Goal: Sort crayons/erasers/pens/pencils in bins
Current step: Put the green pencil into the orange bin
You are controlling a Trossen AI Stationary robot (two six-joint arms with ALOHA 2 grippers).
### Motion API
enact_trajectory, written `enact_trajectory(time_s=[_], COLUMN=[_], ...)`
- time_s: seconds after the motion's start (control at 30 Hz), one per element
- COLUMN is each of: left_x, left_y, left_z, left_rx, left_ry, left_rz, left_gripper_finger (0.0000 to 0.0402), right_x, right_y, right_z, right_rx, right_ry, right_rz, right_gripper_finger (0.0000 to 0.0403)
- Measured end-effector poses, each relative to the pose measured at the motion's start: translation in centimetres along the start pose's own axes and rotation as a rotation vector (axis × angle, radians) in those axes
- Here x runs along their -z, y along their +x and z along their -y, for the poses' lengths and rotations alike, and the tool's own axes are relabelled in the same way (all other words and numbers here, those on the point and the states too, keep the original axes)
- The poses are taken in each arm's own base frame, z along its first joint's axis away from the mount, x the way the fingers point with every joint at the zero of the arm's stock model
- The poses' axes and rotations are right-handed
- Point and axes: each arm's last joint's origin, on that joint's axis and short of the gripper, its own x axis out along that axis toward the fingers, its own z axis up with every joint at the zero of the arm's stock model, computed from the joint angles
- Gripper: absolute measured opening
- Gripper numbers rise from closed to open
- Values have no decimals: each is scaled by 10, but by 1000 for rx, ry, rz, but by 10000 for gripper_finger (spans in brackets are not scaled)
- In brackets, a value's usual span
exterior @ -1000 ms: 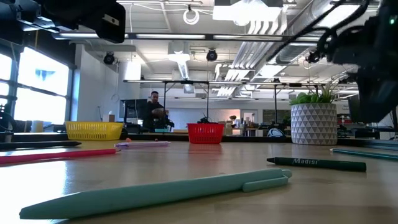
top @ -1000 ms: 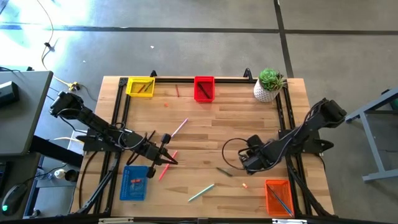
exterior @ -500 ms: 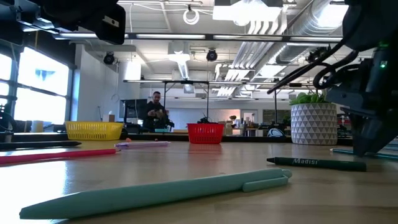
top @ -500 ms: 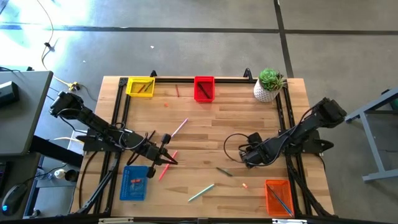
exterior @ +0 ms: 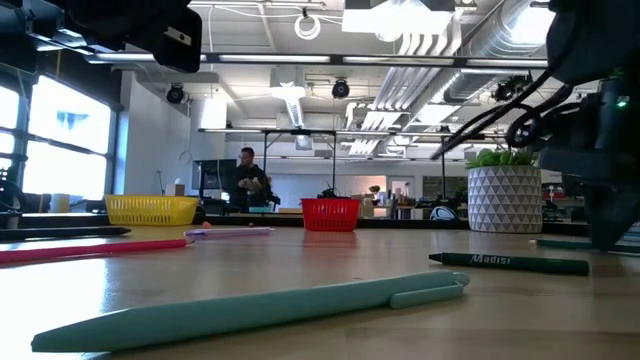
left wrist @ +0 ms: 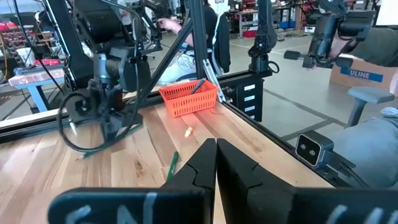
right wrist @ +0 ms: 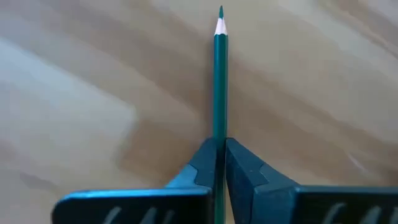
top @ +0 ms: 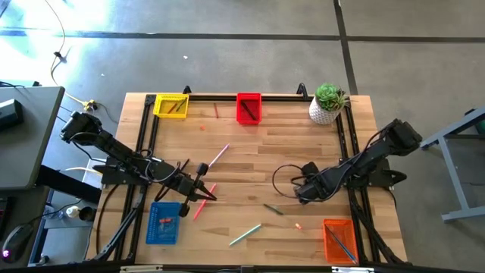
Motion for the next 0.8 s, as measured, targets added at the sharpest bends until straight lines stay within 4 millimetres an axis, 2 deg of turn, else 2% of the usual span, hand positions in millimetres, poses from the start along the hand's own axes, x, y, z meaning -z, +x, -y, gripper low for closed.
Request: enact_trajectory(time_s=[0.23, 0.53, 0.67, 0.8], left_x=[0, 0, 0, 1], left_y=[0, 0, 0, 0], left_z=[0, 0, 0, 0], left_rx=[0, 0, 1, 2], left_ry=[0, 0, 0, -8], left_rz=[0, 0, -1, -15], left_gripper_finger=[3, 3, 3, 3], right_x=[-11, -24, -20, -1], right_y=[-29, -86, -118, -143], right_z=[-8, -36, -46, -49], right_rx=[58, -108, -193, -206], right_ry=[-32, -62, -60, -17], right_rz=[-114, -366, -416, -450], right_gripper_finger=[11, 12, 12, 12])
